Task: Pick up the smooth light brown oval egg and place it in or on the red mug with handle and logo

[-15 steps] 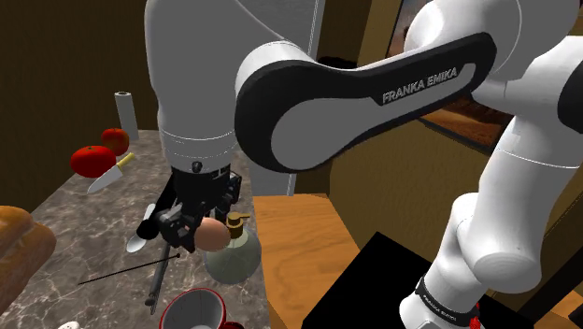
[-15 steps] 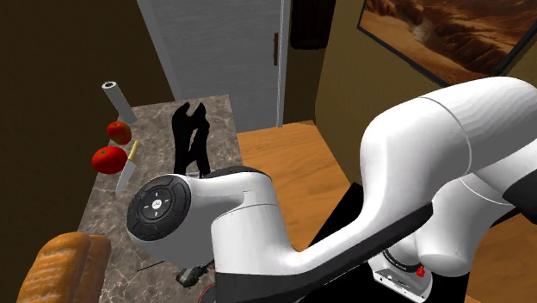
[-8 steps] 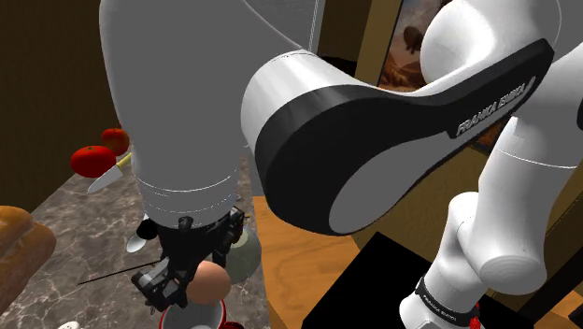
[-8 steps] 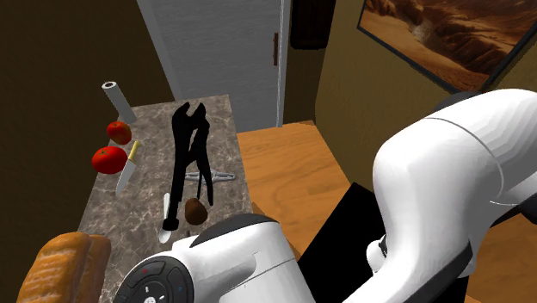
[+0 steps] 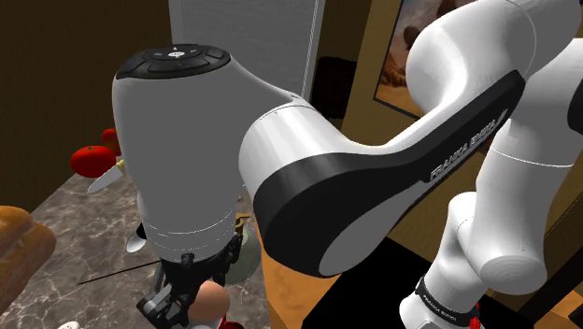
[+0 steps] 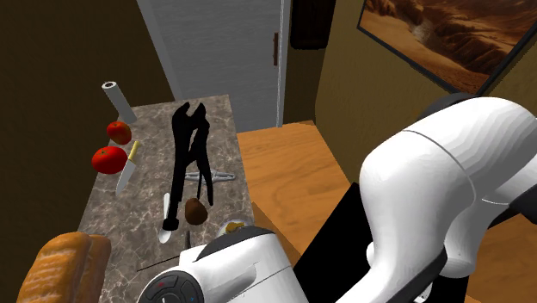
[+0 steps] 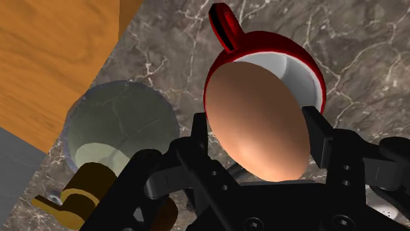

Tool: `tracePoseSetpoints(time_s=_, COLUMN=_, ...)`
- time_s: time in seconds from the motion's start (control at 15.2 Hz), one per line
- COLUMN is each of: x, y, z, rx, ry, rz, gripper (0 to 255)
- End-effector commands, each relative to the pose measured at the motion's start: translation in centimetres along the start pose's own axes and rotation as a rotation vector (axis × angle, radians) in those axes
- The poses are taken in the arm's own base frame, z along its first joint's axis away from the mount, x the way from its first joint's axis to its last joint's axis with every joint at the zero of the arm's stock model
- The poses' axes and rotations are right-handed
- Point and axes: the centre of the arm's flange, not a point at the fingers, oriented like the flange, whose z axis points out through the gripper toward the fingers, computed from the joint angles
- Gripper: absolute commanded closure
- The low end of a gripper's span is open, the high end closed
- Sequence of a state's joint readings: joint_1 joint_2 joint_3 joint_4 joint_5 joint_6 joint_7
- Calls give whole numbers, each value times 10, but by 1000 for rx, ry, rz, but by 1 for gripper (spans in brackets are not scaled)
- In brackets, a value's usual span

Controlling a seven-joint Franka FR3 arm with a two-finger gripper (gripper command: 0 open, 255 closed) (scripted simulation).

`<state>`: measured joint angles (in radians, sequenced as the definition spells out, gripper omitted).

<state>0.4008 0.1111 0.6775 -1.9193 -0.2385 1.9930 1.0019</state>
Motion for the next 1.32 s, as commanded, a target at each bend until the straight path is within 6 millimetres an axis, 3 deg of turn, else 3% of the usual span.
tracePoseSetpoints(time_s=0.0, x=-2, y=-1, z=10, rx=0, ry=1, rz=0, gripper=255)
tracePoseSetpoints(time_s=0.13, x=-3, y=-2, z=20, rx=0, ry=1, rz=0, gripper=255)
tracePoseSetpoints(time_s=0.66, x=-3, y=-3, z=21, rx=0, ry=1, rz=0, gripper=255)
tracePoseSetpoints(time_s=0.73, x=-3, y=-3, z=21, rx=0, ry=1, rz=0, gripper=0)
tracePoseSetpoints(time_s=1.06, x=-3, y=-3, z=21, rx=0, ry=1, rz=0, gripper=0)
tracePoseSetpoints(time_s=1.25, x=-3, y=-2, z=-19, rx=0, ry=1, rz=0, gripper=0)
